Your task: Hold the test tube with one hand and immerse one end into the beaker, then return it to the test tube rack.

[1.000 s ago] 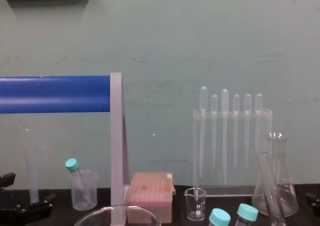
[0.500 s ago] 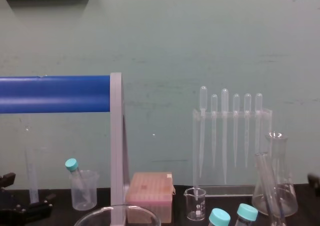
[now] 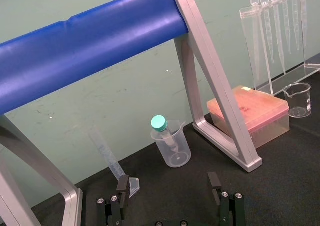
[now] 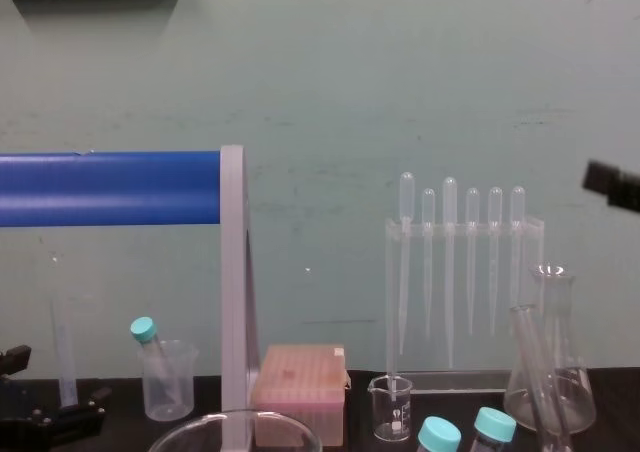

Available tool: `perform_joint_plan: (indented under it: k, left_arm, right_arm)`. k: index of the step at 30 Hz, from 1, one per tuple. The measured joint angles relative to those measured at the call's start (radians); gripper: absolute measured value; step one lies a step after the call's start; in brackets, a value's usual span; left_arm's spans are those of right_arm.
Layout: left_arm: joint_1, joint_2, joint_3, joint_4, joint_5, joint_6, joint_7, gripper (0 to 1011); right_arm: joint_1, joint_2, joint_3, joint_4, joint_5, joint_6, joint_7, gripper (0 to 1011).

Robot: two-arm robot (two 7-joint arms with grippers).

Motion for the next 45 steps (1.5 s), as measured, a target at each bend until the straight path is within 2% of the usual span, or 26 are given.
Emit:
perform_joint_plan:
  k: [4,7,9,10,13,19,27,45]
  left_arm:
    - [0.000,0.000,0.000,0.000,0.000,0.000,0.000,1000]
    - [0.000,0.000,0.000,0.000,0.000,0.000,0.000,1000]
    - [0.000,0.000,0.000,0.000,0.000,0.000,0.000,1000]
    - [0.000,0.000,0.000,0.000,0.000,0.000,0.000,1000]
    - [0.000,0.000,0.000,0.000,0.000,0.000,0.000,1000]
    - [0.000,0.000,0.000,0.000,0.000,0.000,0.000,1000]
    - [0.000,0.000,0.000,0.000,0.000,0.000,0.000,1000]
    - [0.000,0.000,0.000,0.000,0.000,0.000,0.000,1000]
  right_arm:
    - [0.008,0.003,-0.006,-0.013,0.044,0.000,0.101,1000]
    - [0.012,0.005,-0.017,-0.016,0.052,0.010,0.143,1000]
    - [0.017,0.008,-0.037,-0.017,0.052,0.039,0.186,1000]
    - [0.017,0.008,-0.037,-0.017,0.052,0.039,0.186,1000]
    - [0.022,0.010,-0.058,-0.015,0.038,0.082,0.209,1000]
    - [0.025,0.010,-0.077,-0.004,0.013,0.139,0.222,1000]
    - [0.030,0.000,-0.093,0.023,-0.005,0.189,0.223,1000]
    - [0.040,-0.016,-0.110,0.056,-0.041,0.246,0.197,1000]
